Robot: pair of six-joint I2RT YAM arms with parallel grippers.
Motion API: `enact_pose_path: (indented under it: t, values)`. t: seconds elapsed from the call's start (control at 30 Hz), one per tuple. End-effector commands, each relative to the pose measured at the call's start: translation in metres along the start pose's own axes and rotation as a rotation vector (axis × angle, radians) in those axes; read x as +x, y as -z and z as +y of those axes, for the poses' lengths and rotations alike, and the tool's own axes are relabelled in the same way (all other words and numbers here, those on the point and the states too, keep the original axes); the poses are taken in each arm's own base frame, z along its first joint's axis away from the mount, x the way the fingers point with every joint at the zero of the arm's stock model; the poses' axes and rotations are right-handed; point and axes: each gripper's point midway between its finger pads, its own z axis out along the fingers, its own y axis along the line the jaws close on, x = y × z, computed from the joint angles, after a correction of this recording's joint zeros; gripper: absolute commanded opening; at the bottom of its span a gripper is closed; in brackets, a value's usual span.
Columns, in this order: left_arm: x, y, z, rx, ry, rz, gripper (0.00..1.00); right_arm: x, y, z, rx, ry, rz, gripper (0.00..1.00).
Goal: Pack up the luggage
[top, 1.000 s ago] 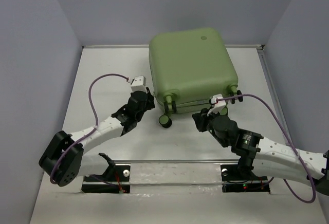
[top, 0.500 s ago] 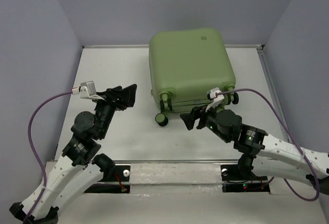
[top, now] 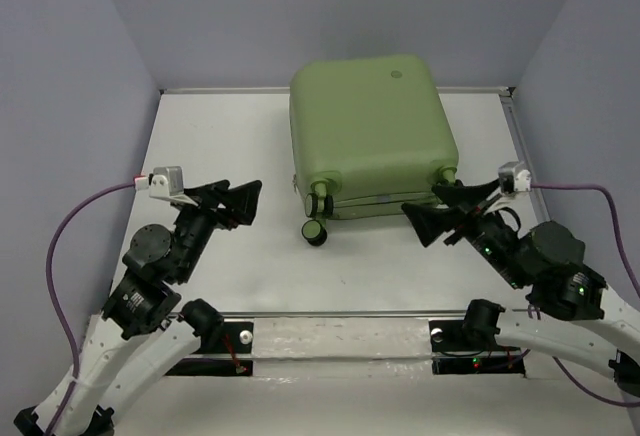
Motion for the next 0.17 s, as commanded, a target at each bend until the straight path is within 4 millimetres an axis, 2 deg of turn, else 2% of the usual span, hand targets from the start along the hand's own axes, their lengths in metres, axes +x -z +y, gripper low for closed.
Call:
enact_pose_path:
  t: [0.0,0.13]
  values:
    - [-0.0173,0.0042,-0.0106,0.054,-0.032,-0.058,0.99,-0.0042,0.0124,-0.0210,0.072,0.017,-0.043,1.00]
    - [-0.0094,-0.0029,-0.0074,0.035,-0.032,-0.035,0.99,0.0052,0.0071,-0.0280,0.112,0.029,-0.034,1.00]
